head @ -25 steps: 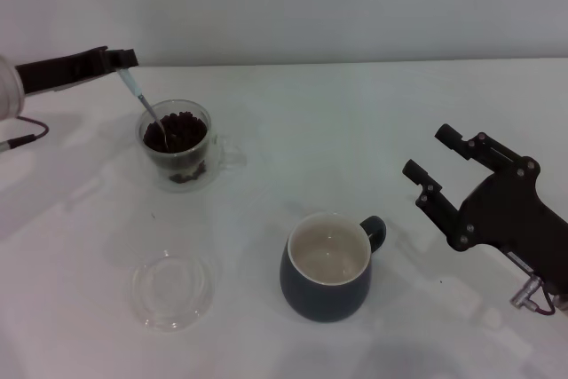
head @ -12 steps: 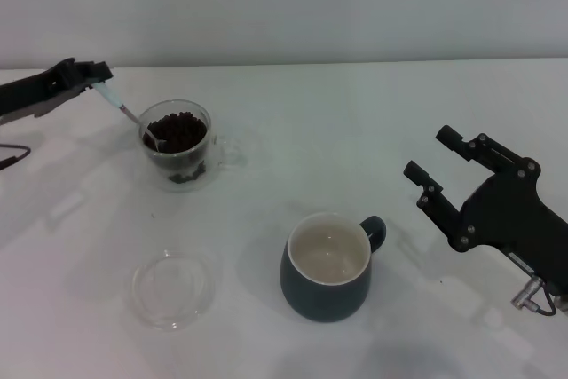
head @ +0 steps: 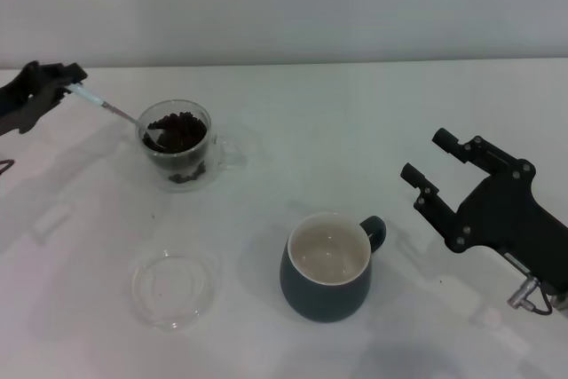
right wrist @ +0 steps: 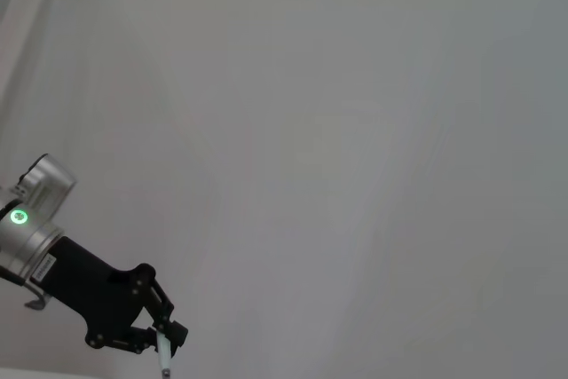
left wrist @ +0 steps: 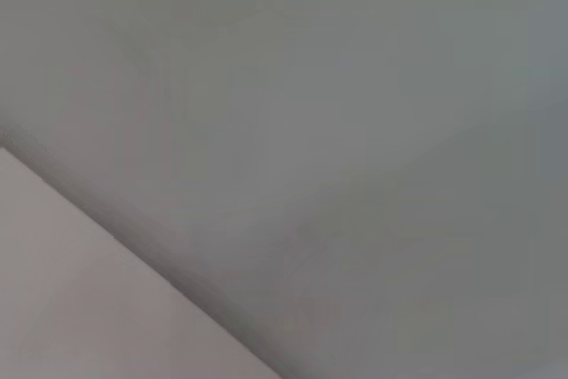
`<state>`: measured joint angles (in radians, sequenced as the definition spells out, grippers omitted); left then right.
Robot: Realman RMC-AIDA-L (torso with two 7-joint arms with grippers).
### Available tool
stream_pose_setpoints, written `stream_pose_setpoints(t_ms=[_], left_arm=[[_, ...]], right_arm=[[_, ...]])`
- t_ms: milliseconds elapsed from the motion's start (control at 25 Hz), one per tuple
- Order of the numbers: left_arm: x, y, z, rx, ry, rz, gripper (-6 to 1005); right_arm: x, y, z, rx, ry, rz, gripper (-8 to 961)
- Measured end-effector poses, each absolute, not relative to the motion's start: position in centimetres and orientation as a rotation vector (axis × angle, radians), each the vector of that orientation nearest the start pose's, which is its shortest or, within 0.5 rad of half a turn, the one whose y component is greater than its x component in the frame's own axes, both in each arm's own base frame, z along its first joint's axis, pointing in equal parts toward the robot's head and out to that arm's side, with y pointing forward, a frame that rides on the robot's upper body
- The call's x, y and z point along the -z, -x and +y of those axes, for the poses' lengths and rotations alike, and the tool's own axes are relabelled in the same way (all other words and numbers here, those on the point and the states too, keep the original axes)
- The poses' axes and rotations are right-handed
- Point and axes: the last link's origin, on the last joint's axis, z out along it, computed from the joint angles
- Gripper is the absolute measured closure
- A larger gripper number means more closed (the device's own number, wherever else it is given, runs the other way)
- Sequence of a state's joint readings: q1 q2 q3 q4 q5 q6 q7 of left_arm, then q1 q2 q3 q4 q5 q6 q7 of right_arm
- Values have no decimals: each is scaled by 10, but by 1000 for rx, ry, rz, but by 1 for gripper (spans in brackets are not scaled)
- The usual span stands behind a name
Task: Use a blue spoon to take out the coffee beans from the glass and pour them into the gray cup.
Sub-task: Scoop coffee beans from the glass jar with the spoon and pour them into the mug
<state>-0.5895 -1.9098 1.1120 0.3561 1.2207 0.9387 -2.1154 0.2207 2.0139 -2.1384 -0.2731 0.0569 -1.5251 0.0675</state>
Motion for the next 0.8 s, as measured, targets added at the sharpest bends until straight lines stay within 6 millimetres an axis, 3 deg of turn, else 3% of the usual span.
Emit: stream_pose_setpoints(t_ms=[440,800], left_arm=[[-36,316,395,-1555,-2123,2424,867],[-38,311,390,-1591,-2078,2359,867]], right_arm=[[33,-294,242,-884,2018,-6,457],[33,-295,242,-883,2019,-5,458]])
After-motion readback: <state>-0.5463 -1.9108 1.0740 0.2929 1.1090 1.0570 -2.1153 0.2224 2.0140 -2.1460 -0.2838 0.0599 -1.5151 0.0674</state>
